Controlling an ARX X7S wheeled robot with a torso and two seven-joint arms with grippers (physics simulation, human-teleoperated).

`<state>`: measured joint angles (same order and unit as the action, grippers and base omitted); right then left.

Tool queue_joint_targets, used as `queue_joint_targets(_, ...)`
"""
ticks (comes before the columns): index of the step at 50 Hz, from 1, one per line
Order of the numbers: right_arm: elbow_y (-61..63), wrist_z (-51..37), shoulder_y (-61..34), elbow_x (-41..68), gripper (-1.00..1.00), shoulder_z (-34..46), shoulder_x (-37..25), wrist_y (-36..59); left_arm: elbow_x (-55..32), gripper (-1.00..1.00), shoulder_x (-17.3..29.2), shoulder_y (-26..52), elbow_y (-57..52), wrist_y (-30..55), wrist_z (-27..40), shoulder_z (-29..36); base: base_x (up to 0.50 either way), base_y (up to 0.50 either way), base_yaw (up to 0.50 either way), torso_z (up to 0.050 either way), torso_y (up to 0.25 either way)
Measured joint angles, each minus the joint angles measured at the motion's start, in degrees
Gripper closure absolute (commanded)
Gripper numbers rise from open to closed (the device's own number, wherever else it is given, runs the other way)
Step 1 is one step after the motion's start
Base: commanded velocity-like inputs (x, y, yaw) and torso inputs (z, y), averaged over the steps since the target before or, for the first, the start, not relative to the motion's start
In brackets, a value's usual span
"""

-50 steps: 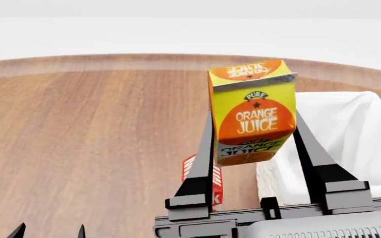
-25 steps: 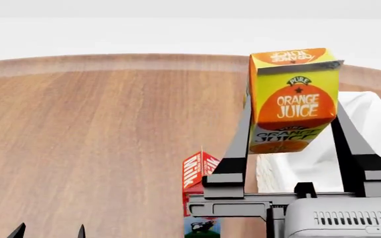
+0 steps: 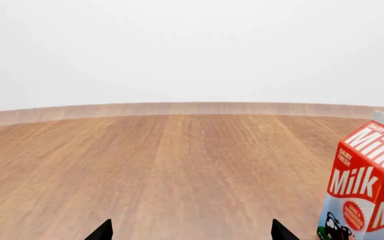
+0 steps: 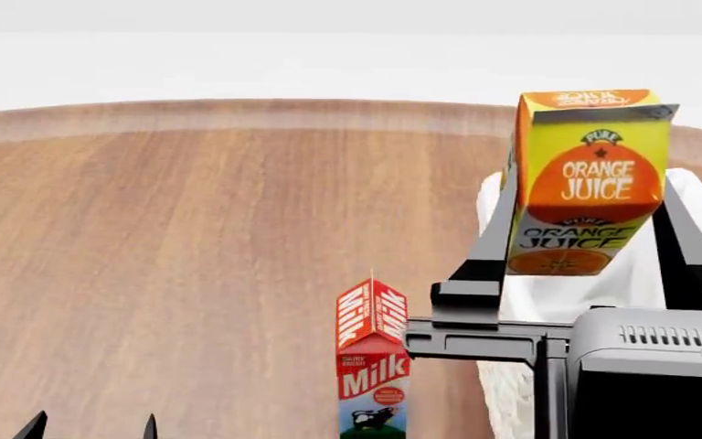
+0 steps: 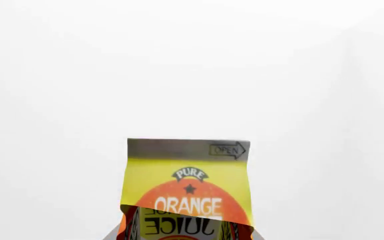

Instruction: Pick up the orange juice, and put it in the basket.

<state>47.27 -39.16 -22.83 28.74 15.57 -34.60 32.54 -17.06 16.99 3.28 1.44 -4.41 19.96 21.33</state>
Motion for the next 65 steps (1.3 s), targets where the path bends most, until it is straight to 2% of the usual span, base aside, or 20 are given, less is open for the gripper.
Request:
queue_joint_targets(20, -9.7, 1.6, -2.2, -2.2, 1.00, 0.6, 0.9, -2.6, -0.2, -1.00, 0.2, 0.1, 0.0, -0.1, 0.2, 0.3, 0.00, 0.00, 0.00, 0.001, 0.001)
queue_joint_targets(65, -38.1, 6.9, -6.4, -6.3, 1.00, 2.4, 6.4, -14.8, -0.6, -1.00, 0.6, 0.3, 0.1, -0.3, 0.7, 0.9, 0.00, 0.00, 0.00, 0.000, 0.001)
